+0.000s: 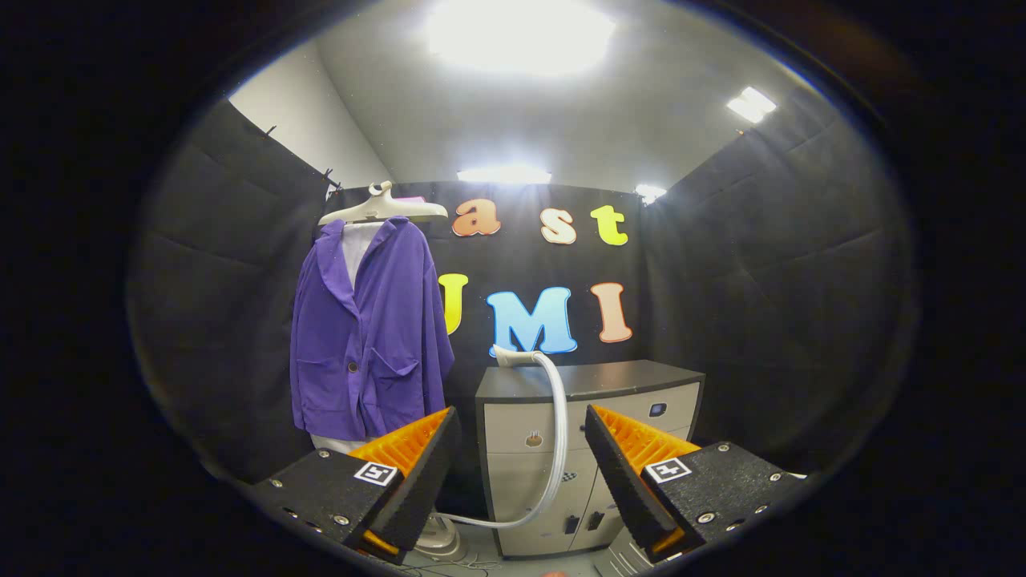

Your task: Iron the clothes twice with a garment steamer, once on the left side and once on the right side.

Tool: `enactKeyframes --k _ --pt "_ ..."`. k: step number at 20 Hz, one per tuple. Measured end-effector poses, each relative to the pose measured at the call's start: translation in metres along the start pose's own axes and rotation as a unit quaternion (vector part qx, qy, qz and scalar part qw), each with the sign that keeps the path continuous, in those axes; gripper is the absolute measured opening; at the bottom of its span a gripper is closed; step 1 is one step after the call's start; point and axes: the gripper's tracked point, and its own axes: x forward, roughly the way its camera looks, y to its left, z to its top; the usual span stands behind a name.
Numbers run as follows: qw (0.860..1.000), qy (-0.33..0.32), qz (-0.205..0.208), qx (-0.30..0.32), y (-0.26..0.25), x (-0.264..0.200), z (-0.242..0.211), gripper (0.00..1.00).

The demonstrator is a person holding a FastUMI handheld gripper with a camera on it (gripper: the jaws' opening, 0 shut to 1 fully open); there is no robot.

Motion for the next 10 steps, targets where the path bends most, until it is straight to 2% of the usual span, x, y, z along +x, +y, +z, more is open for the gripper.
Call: enactKeyframes --k 4,10 --pt "1.0 -0.005 0.023 0.021 0.004 0.034 0.032 0.96" --pt "0.998 -0.016 0.043 0.041 -0.012 0.114 0.068 0.96"
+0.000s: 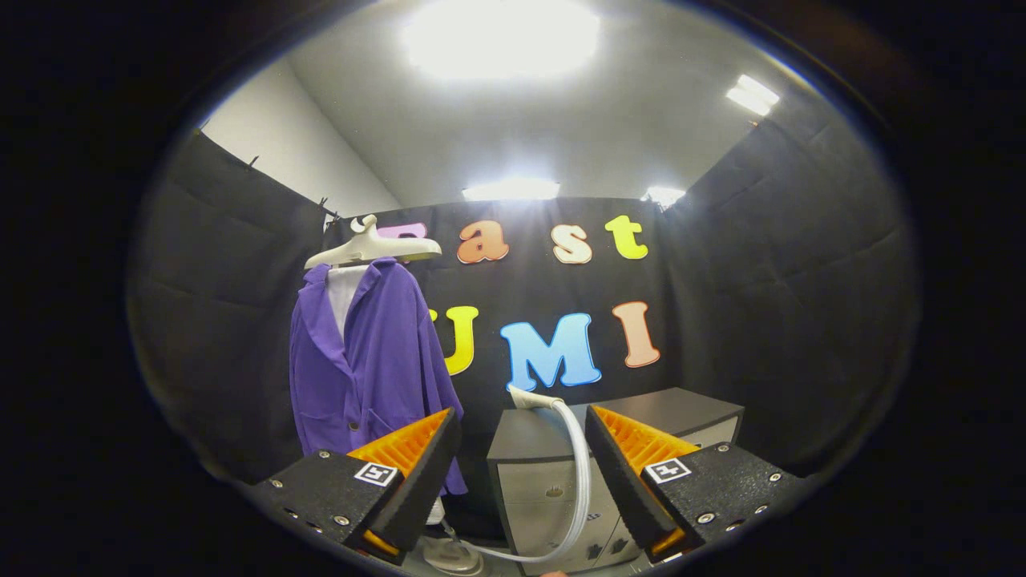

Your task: Iron the clothes twice with a garment steamer, once on the left side and once on the right side.

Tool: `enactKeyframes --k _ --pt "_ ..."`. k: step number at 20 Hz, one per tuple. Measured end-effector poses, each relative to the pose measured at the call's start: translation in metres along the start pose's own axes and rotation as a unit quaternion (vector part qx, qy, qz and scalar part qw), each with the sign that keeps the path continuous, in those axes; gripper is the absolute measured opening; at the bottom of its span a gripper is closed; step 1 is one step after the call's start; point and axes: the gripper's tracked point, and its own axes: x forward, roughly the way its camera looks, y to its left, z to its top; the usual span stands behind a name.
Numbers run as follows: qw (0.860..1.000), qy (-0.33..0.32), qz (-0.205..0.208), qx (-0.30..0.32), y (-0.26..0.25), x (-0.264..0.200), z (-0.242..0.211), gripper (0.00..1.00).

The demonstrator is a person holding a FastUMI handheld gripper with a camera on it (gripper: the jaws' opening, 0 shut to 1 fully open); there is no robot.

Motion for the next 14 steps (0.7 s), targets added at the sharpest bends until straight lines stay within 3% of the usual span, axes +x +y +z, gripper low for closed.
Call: enactKeyframes --k 6,14 --pt "0.999 0.01 0.036 -0.002 -0.032 0.102 0.019 0.96" --pt "0.994 0.075 0.072 0.028 -0.063 0.222 0.001 0.95"
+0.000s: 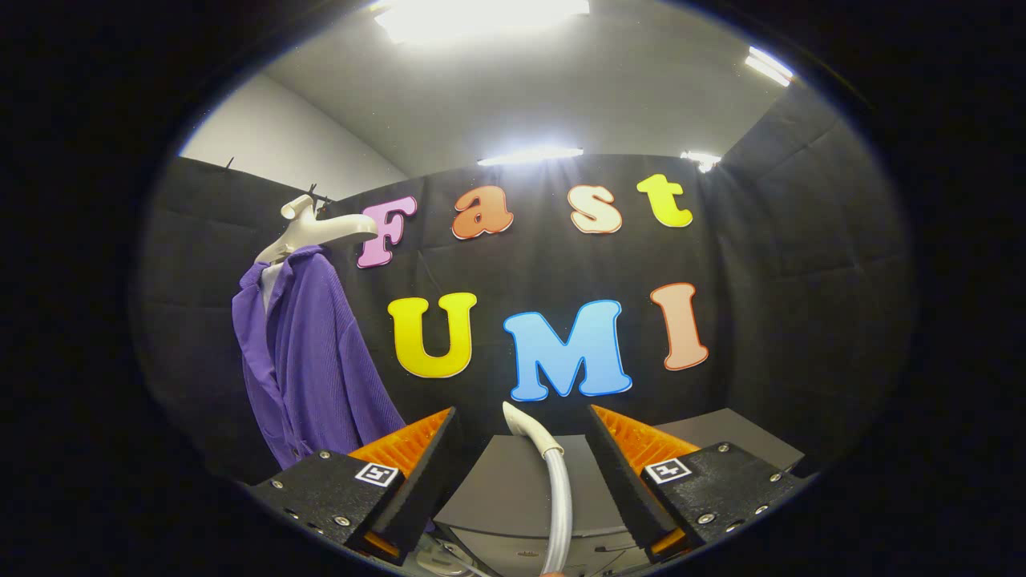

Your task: Iron the clothes twice with a garment steamer, once on the left side and once on the right side.

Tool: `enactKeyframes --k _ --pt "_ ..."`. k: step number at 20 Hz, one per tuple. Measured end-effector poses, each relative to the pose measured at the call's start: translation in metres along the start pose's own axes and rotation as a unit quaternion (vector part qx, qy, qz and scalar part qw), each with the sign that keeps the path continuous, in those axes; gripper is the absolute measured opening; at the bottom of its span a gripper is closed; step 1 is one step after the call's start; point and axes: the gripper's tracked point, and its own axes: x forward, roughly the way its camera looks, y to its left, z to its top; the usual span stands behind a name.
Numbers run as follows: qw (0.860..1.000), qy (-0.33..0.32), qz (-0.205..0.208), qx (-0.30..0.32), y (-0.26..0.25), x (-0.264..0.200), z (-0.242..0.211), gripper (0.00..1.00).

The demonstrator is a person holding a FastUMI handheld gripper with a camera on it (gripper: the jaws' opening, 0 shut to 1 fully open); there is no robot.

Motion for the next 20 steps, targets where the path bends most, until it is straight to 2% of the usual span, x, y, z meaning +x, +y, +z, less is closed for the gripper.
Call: enactKeyframes --k 3,11,15,20 --pt "0.999 0.027 0.013 0.032 -0.008 0.035 -0.005 0.95" --pt "0.991 0.117 0.045 0.055 -0.022 0.122 -0.045 0.95" --pt "0.981 0.175 0.057 0.059 -0.028 0.157 -0.078 0.95" --pt "0.962 0.247 0.069 0.098 -0.035 0.196 -0.113 0.95"
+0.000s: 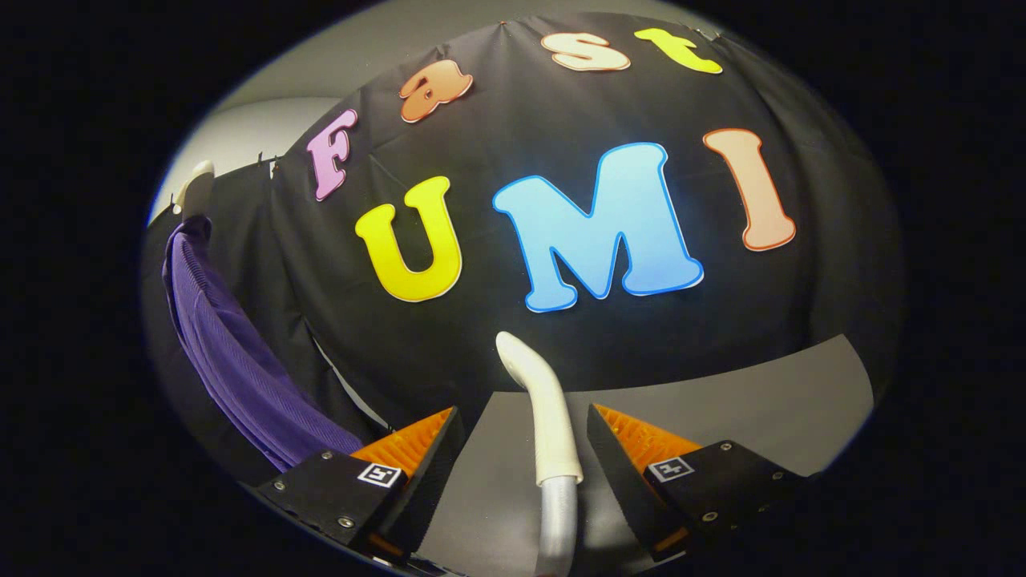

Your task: Iron the clothes twice with a garment steamer, once on the left side and once on the right side.

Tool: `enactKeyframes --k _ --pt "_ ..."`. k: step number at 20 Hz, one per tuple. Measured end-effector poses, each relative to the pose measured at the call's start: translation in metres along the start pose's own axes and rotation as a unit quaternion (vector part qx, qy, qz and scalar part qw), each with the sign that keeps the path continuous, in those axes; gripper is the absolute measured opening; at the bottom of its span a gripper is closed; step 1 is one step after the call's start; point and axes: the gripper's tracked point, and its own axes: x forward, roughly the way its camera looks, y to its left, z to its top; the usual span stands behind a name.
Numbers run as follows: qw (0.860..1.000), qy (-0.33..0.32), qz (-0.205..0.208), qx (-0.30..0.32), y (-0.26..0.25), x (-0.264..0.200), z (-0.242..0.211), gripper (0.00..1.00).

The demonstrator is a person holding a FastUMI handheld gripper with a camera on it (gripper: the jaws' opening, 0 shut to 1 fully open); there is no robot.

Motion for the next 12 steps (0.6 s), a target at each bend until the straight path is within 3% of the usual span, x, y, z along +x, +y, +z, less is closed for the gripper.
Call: enactKeyframes --k 5,12 --pt "0.998 0.059 0.002 0.034 -0.017 0.038 -0.019 0.94" --pt "0.986 0.131 0.043 0.097 -0.015 0.063 -0.041 0.88"
